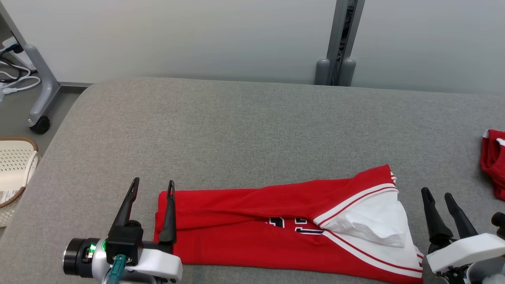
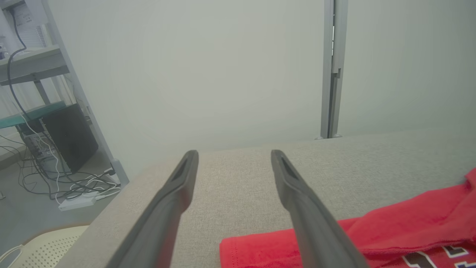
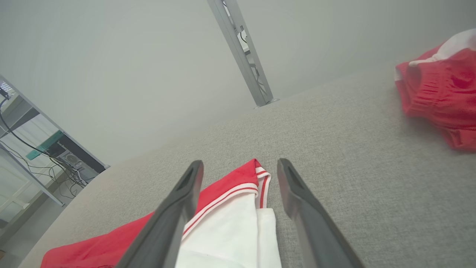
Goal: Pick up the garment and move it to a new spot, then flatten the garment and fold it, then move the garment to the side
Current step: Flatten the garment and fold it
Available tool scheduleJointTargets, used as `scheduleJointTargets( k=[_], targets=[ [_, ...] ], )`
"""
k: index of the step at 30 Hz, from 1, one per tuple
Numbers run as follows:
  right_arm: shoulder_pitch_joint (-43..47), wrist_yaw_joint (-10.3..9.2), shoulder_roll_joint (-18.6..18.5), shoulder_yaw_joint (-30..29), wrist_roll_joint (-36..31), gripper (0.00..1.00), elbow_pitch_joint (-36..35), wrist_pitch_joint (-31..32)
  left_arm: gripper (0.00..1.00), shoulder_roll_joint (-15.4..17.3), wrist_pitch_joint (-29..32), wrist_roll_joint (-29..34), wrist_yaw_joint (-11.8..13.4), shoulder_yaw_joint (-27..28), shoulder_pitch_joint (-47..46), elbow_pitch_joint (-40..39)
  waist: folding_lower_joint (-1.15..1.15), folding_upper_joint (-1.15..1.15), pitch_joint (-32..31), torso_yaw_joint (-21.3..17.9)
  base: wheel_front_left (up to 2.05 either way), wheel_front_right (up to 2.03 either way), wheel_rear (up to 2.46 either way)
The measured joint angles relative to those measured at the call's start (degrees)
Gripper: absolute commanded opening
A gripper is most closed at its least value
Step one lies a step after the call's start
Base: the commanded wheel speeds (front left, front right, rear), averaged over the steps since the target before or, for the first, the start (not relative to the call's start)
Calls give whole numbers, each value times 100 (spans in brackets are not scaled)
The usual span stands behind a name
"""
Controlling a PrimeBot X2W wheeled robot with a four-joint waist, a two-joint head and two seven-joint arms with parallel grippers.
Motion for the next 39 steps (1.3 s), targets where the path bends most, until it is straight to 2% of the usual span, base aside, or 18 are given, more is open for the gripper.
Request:
scheduleJointTargets(
  k=[12, 16, 20, 24, 30, 39],
  targets=[
    [-133, 0, 5, 118, 77, 100, 216, -93, 100, -237, 0, 286, -347, 407, 73, 20, 0, 0, 38, -53, 0, 0, 0],
    [-141, 0, 34, 123, 354, 100, 188, -34, 100, -278, 0, 334, -412, 471, 73, 24, 0, 0, 67, -52, 0, 0, 0],
    [-164, 0, -3, 175, 434, 100, 214, 210, 100, -311, 0, 366, -463, 483, 73, 55, 0, 0, 106, -48, 0, 0, 0],
    [-166, 0, -35, 185, 602, 100, 597, 868, 100, -360, 0, 405, -531, 487, 52, 109, 0, 0, 191, 16, 0, 0, 0],
    [-352, 0, 49, 207, 976, 100, 781, 1430, 100, -403, 0, 446, -609, 488, -7, 140, 0, 0, 312, 98, 0, 0, 0],
    [-631, 0, -73, 372, 1245, 100, 1113, 1960, 100, -430, 0, 495, -662, 455, -115, 148, 0, 0, 480, 224, 0, 0, 0]
  ],
)
